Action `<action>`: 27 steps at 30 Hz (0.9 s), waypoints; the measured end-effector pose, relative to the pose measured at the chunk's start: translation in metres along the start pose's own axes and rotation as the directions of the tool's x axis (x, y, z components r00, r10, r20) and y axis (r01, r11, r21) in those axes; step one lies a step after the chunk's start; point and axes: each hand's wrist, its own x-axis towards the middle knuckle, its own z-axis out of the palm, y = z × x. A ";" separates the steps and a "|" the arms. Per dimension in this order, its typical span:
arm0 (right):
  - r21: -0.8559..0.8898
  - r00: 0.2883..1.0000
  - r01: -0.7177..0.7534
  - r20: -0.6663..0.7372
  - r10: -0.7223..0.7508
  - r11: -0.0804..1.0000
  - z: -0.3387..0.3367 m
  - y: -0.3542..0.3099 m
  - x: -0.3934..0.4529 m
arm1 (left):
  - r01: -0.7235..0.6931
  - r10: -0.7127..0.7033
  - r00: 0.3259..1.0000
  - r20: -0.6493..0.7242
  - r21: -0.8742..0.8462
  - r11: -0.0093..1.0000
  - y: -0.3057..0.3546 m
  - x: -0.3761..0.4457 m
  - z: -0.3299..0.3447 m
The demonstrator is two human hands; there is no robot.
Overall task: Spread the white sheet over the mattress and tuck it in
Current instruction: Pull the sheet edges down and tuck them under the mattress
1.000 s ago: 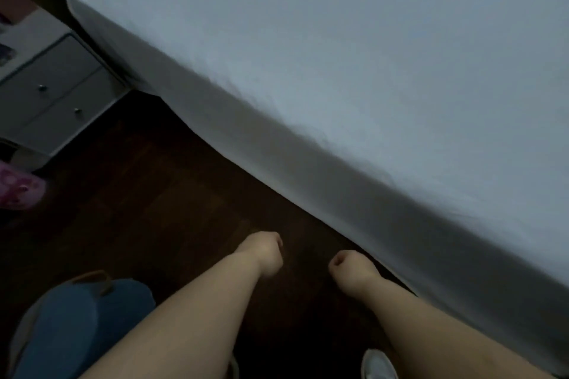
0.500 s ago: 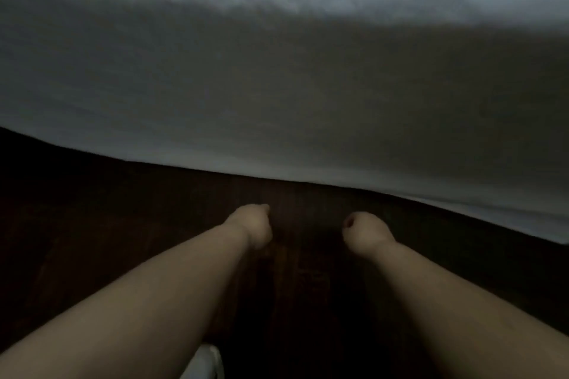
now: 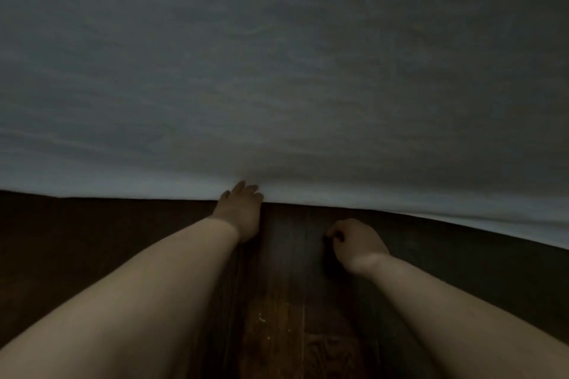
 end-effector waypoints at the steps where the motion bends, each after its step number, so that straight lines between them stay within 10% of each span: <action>1: -0.001 1.000 -0.008 0.005 0.008 1.000 0.002 0.000 -0.002 | -0.020 0.020 1.000 0.009 -0.026 0.999 0.000 -0.001 0.002; 20: 0.041 0.966 0.194 -0.183 -0.184 0.980 -0.002 0.005 0.025 | -0.003 -0.169 0.803 -0.571 -0.287 0.958 -0.016 0.035 -0.007; 27: -0.201 0.937 0.292 -0.135 -0.322 0.935 0.023 -0.024 0.042 | -0.038 -0.145 0.878 -0.457 -0.367 0.929 -0.030 0.011 -0.019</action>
